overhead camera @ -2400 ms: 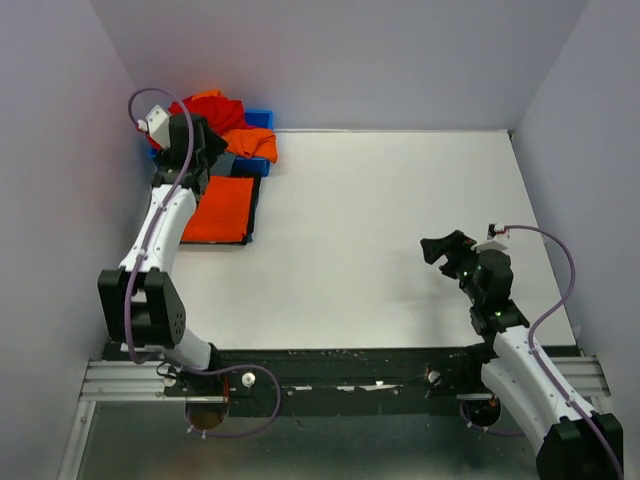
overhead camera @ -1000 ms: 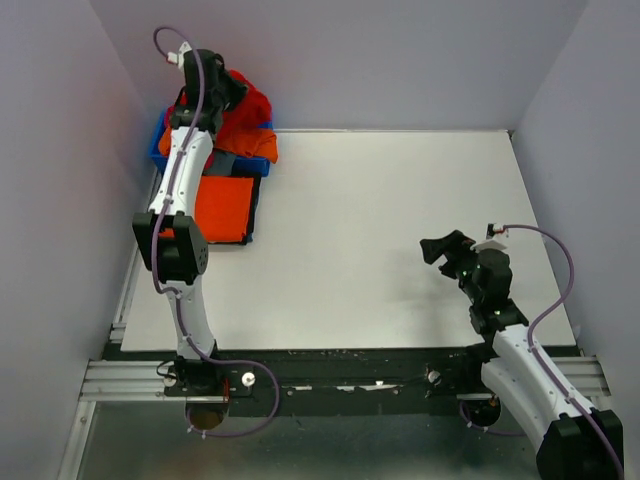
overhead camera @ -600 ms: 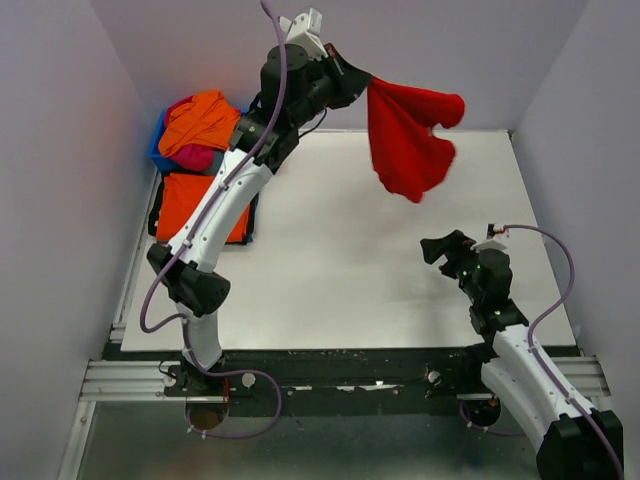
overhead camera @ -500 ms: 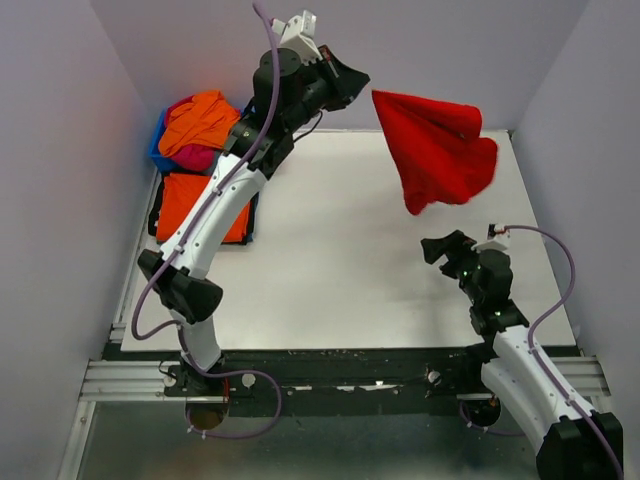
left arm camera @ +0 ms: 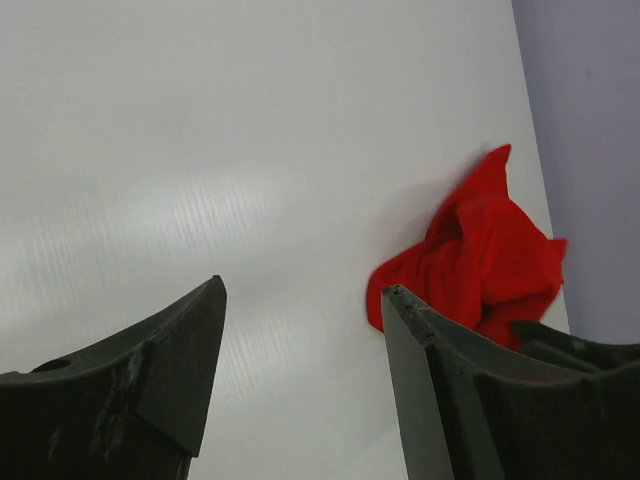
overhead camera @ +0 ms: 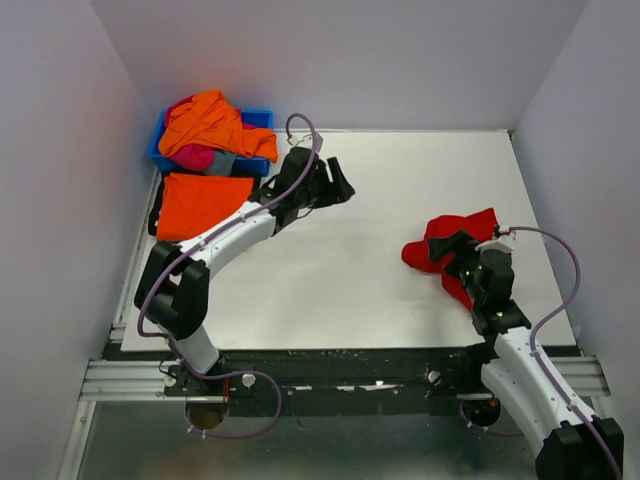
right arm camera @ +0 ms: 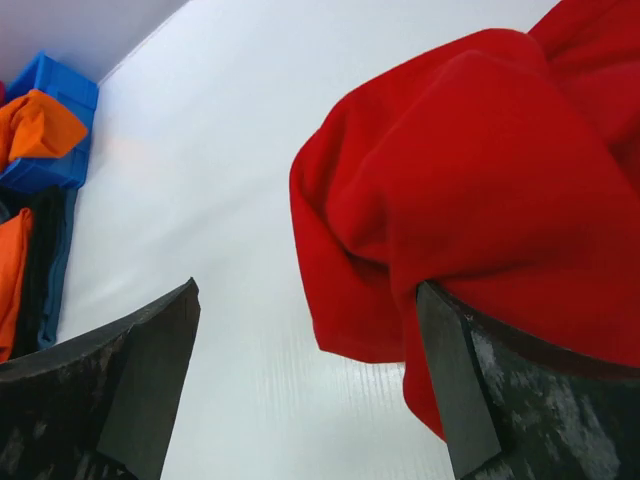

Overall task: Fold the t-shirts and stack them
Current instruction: Move the tshirt to the center of the board, then flatten out the tshirt

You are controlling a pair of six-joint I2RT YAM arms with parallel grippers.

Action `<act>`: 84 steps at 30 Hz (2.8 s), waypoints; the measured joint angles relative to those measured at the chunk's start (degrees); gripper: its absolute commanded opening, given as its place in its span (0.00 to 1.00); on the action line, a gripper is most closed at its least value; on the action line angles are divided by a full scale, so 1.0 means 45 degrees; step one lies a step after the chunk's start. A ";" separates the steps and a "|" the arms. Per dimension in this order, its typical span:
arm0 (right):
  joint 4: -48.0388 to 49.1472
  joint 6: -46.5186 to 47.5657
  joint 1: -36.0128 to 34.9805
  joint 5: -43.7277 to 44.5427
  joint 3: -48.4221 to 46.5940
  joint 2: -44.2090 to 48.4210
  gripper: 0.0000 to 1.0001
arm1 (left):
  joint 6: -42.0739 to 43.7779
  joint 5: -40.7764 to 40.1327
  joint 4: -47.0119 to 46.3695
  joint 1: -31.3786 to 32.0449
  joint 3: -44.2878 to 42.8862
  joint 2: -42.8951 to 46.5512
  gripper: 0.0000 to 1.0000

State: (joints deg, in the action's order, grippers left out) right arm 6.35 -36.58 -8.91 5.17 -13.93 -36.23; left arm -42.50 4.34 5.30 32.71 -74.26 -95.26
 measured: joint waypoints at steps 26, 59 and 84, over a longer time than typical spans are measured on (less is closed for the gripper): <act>-0.6790 -0.1360 -0.0010 0.5406 -0.3696 0.0549 0.91 | -0.0486 0.2909 -0.2973 0.3837 -0.4342 -0.7227 0.18; -0.4012 0.0233 -0.0010 0.0204 -0.4600 -0.5688 0.75 | 0.2302 -0.0136 0.0078 0.0845 0.2195 -0.0092 0.59; -0.2297 0.0189 -0.0010 -0.2647 -0.5270 -0.8500 0.01 | 0.0641 -0.1632 0.1511 0.3570 -0.1977 -0.3653 0.30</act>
State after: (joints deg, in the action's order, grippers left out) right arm -3.99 -35.73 -8.95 -6.74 -37.65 -74.48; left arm -39.62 -3.01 12.10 48.77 -83.15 -111.70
